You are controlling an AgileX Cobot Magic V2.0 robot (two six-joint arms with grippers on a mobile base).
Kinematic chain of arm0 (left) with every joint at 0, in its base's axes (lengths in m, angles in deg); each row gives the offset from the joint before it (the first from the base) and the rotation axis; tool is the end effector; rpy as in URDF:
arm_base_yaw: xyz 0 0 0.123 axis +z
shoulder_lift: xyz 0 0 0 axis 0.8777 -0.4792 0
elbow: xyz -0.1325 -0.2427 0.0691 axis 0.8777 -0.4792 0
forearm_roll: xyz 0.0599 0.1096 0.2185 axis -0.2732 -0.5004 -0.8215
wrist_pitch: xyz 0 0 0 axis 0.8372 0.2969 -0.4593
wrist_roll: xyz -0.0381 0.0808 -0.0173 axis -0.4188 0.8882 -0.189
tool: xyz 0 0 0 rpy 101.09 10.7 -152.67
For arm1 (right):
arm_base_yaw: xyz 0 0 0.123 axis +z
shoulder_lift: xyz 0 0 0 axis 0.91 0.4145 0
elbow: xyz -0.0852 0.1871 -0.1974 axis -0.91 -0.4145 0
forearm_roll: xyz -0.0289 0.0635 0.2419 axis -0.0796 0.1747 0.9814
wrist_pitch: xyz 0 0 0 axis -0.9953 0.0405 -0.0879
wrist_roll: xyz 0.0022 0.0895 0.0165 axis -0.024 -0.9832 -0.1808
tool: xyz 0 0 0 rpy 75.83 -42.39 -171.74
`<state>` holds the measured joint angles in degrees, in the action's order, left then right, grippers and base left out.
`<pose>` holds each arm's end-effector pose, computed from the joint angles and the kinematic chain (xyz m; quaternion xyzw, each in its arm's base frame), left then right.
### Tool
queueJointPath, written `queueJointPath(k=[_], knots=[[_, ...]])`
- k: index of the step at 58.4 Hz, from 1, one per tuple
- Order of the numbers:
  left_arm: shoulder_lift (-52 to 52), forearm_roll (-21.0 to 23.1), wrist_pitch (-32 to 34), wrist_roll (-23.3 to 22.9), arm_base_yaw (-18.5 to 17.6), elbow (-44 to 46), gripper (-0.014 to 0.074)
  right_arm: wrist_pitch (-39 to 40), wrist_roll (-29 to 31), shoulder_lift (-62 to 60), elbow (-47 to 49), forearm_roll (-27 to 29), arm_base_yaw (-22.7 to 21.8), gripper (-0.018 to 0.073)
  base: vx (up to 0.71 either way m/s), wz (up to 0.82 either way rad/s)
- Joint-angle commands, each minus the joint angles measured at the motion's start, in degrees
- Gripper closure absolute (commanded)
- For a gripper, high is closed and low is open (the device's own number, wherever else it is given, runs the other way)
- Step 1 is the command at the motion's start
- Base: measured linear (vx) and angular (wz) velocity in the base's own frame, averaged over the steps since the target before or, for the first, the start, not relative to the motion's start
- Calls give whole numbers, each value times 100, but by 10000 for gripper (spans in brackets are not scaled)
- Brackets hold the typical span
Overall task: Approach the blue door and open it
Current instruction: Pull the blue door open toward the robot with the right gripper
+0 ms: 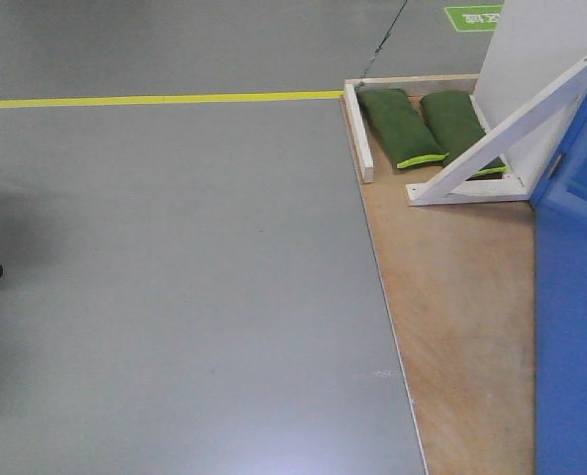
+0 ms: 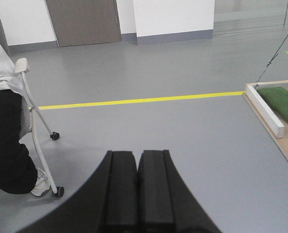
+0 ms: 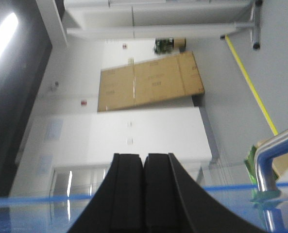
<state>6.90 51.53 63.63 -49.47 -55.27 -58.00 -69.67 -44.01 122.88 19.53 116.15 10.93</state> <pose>0.0542 0.0066 0.1791 -0.0190 0.7778 0.0582 0.6256 0.1671 -0.2349 0.4112 0.6893 0.2114 0.2182 0.6576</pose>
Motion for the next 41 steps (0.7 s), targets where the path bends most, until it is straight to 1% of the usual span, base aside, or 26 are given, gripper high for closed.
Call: queueJointPath(k=[1, 14, 33, 38, 41], knots=[[90, 47, 484, -14, -33, -22, 526, -2699, -138, -60, 208, 100, 270, 557, -1, -3], [90, 47, 484, -14, -33, -22, 526, -3899, -138, -60, 208, 106, 303, 557, -1, -4], [90, 47, 484, -14, -33, -22, 526, -6126, -138, -100, 213, 143, 308, 557, 0, -1], [90, 47, 484, -14, -33, -22, 526, -6467, -138, -109, 228, 158, 308, 557, 0, 1], [90, 47, 484, -14, -33, -22, 526, -6542, -138, -109, 226, 172, 308, 557, 0, 1]])
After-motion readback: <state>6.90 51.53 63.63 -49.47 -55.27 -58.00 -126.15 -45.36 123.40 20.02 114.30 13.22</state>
